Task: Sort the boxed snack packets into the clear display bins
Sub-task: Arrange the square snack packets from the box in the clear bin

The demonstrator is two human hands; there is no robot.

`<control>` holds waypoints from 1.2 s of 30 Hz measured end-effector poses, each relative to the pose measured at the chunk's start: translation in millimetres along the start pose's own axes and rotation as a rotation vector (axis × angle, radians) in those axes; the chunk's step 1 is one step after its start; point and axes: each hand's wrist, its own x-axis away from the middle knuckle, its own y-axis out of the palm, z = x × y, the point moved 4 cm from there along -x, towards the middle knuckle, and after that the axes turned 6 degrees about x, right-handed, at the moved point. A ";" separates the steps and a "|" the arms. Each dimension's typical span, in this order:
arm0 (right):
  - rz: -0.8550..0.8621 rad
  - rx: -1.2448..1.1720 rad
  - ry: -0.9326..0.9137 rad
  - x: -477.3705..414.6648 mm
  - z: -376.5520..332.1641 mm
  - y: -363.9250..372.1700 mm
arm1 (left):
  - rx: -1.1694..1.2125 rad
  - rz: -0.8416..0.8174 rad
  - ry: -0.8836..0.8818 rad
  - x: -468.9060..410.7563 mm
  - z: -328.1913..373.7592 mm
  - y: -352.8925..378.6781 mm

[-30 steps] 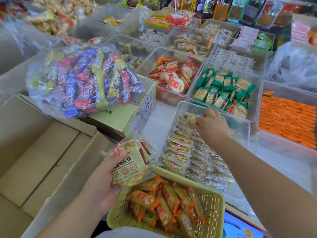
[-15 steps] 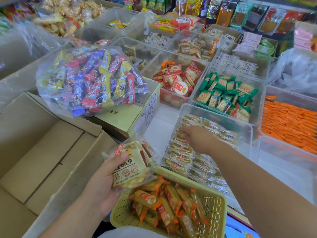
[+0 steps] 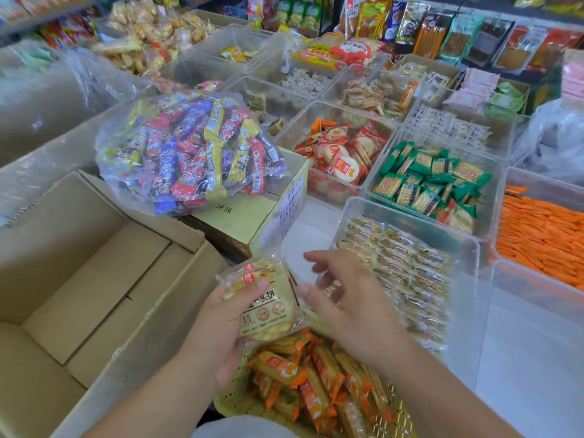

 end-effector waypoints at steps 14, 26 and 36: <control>0.349 0.174 0.128 32.9 8.9 -9.7 | 0.103 -0.008 0.083 -11.1 -8.0 37.2; 0.221 -0.356 0.304 37.4 20.3 -4.6 | -0.205 -0.095 0.362 -3.9 -8.1 68.3; 0.254 0.242 0.326 -52.2 109.0 -63.6 | -0.050 0.082 0.287 -21.2 3.5 33.0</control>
